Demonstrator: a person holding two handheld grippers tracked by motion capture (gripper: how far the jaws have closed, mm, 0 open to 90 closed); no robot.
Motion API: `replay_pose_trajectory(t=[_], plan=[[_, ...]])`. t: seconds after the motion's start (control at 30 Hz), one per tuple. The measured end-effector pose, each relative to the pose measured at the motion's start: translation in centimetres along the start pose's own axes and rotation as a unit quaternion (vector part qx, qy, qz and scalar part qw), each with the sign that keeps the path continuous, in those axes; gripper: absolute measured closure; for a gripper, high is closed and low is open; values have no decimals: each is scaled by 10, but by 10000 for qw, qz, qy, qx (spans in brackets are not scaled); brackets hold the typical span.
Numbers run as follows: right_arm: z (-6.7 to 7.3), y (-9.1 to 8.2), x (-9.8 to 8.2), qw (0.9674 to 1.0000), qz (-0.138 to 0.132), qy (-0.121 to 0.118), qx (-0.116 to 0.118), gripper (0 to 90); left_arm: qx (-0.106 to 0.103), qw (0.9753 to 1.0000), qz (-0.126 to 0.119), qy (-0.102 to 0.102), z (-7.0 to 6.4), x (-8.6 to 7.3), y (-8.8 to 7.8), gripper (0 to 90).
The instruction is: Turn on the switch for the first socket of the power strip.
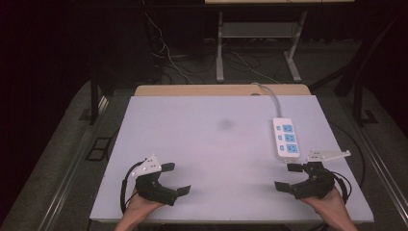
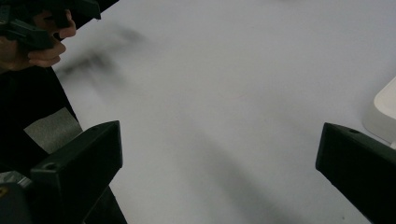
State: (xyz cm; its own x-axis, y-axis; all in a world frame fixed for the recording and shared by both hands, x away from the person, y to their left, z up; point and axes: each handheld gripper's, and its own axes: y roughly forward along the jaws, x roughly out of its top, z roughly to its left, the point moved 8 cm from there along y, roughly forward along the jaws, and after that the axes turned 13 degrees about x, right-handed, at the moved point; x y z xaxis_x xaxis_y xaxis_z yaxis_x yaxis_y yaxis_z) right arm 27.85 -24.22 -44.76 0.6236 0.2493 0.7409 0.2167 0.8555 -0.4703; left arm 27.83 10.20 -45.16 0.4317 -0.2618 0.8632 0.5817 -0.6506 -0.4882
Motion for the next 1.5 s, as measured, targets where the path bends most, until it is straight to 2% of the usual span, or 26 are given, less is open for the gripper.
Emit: replay_pose_trajectory(t=[0.1,0.93,1.5], plan=[[-2,0,3,10000,18,38,18,2,9,10000,-7,-12,0,0,0,0],[-5,3,28,9992,379,-132,45,2,-2,10000,45,-10,-1,-2,1,0],[-17,-7,47,9975,659,-220,-113,2,0,10000,52,0,-1,-2,1,0]])
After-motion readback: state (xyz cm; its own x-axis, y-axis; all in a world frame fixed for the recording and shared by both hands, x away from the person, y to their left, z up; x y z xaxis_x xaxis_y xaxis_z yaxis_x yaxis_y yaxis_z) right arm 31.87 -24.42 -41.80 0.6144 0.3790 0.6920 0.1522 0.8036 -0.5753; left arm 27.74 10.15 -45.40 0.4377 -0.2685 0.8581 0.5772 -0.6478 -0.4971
